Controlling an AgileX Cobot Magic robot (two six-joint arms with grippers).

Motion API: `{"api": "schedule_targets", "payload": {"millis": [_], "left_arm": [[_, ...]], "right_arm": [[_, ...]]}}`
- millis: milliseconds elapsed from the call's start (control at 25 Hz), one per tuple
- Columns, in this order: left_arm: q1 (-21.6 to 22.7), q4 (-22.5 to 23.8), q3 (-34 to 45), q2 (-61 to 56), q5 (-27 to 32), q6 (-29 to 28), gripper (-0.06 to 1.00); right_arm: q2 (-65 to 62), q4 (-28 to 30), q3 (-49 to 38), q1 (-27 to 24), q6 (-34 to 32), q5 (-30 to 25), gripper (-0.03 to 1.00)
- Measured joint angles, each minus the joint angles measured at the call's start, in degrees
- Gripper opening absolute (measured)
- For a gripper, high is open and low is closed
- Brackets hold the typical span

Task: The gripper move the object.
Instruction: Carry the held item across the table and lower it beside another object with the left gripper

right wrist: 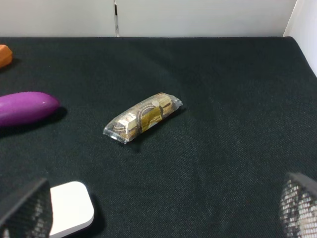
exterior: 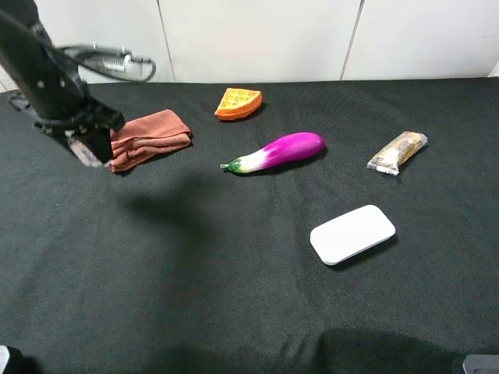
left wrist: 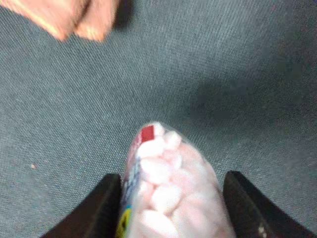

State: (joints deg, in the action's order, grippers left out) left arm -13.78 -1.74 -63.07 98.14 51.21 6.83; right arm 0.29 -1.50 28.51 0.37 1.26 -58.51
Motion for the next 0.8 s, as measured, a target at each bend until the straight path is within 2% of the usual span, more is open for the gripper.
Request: {"api": "schedule_targets", "payload": {"millis": [360,800], "left_arm": [[0.0,-1.95,-10.87,0.04,8.24,-1.88,0.49],[0.0,-5.58,-11.87,0.04,10.87,-5.58,0.49]], "right_arm": [[0.0,0.0,0.0,0.0,0.0,0.0,0.69],[0.0,0.0,0.0,0.0,0.0,0.0,0.69]]}}
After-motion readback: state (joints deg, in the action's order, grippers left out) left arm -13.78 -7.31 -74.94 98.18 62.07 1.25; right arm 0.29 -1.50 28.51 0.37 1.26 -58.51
